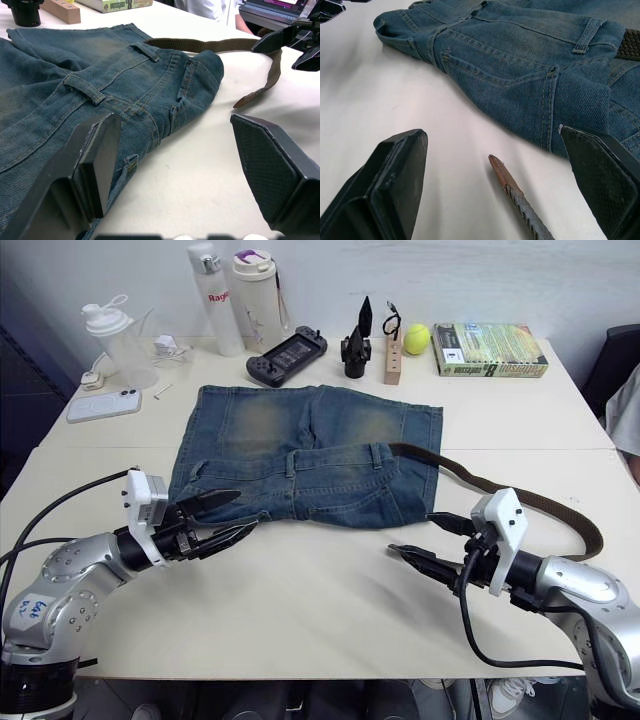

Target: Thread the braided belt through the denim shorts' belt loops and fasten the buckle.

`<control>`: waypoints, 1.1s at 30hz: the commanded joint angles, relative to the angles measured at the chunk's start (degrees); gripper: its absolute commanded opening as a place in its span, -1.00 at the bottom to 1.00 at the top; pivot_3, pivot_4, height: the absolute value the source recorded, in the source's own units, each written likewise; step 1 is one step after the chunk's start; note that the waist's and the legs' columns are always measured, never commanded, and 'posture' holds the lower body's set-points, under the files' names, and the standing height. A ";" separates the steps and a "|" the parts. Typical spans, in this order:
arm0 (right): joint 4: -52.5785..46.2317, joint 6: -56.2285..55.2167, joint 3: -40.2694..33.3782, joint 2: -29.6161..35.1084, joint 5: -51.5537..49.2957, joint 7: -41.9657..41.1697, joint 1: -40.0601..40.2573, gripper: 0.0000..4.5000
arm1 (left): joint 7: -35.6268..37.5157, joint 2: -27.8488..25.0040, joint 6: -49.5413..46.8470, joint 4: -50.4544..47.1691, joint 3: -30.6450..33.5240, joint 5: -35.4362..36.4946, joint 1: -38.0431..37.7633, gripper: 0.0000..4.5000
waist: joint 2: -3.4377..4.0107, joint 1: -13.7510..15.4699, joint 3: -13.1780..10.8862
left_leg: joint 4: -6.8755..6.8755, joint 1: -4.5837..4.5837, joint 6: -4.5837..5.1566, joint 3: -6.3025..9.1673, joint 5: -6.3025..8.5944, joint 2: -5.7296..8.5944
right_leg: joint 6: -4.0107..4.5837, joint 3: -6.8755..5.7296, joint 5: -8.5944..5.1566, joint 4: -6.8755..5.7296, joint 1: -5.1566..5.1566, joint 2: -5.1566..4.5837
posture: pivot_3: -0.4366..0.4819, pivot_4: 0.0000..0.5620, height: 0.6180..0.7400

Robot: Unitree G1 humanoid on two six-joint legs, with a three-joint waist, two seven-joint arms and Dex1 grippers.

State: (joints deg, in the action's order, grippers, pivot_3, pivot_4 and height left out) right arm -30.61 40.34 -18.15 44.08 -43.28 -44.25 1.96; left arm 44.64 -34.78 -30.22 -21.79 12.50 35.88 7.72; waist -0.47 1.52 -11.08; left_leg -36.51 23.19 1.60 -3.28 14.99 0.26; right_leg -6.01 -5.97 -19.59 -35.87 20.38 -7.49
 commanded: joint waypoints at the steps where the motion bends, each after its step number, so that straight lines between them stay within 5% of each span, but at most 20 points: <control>1: -0.45 -0.94 -0.01 -0.14 -0.20 -0.30 -0.03 1.00 | -0.12 -0.79 -0.20 -2.29 1.02 1.24 0.05 0.71 | 0.00 -0.01 0.00 | 0.00 0.00 0.00 0.00 0.00 0.00 | 0.00 0.00 0.00 0.00 0.00 0.00 | -0.05 -0.47 1.00; 12: 0.04 -1.26 1.62 1.04 1.34 -1.02 0.47 1.00 | -0.38 -0.23 0.85 -2.17 0.22 0.69 -0.24 0.71 | 0.00 0.00 0.00 | 0.00 0.00 0.00 0.00 0.00 0.00 | 0.00 0.00 0.00 0.00 0.00 0.00 | -0.05 -0.47 1.00; 28: 14.00 -3.44 13.29 19.40 23.29 -7.51 -1.74 1.00 | -0.88 0.02 1.09 -2.73 -0.25 0.58 -0.96 0.71 | -0.01 -0.02 0.00 | 0.00 -0.01 0.00 -0.06 0.00 -0.01 | 0.00 -0.04 0.00 0.04 0.00 -0.01 | -0.05 -0.47 1.00; 33: 17.38 -4.53 16.97 17.71 25.88 -7.98 -4.92 0.26 | -1.25 -0.08 0.96 -3.31 -0.19 0.75 -1.37 0.72 | -0.10 -0.13 0.05 | -0.01 -0.05 -0.02 -0.06 -0.01 -0.05 | 0.00 -0.03 0.00 0.21 0.00 -0.01 | -0.05 -0.47 1.00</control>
State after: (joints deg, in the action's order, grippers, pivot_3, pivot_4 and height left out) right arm -14.88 36.31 -2.18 62.27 -19.87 -52.75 -3.02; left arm 43.59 -34.71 -29.95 -22.43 11.68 35.87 6.35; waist -0.57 1.39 -11.03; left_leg -36.51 23.13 1.57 -3.35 14.99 0.19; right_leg -6.01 -6.00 -19.59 -35.66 20.37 -7.49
